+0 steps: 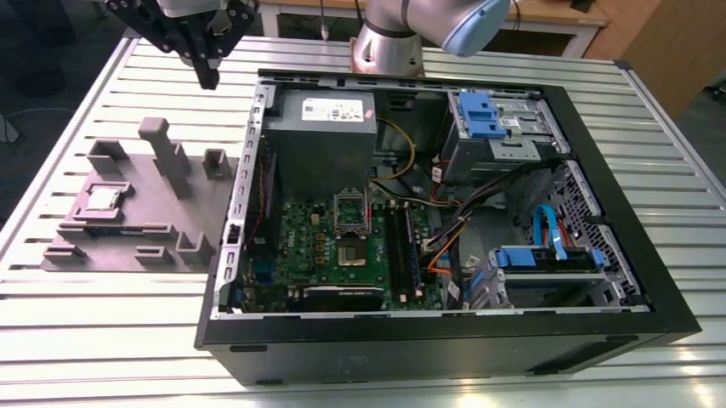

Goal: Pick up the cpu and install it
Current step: 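Reach for the cpu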

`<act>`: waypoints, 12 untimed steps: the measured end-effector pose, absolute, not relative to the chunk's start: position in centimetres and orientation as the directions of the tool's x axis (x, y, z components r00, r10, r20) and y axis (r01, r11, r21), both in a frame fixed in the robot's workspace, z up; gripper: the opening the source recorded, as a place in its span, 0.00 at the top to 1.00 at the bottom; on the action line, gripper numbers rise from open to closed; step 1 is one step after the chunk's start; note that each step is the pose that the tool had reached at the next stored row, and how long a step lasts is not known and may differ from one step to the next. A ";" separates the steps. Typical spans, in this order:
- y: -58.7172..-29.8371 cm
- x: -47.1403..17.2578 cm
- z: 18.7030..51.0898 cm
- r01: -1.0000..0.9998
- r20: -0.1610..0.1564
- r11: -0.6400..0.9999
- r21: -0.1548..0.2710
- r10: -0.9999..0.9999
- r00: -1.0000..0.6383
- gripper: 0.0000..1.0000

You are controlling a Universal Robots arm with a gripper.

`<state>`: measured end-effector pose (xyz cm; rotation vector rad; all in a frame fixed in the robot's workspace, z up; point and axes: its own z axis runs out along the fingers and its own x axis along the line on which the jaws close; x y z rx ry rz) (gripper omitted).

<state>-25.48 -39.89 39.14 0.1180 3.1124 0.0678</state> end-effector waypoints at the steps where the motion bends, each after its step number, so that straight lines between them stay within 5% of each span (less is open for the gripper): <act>1: -39.9 -25.5 39.1 0.075 -0.024 0.996 0.044 0.076 -0.997 0.90; 12: -39.9 -26.0 39.1 0.075 -0.024 0.996 0.044 0.076 -0.997 0.90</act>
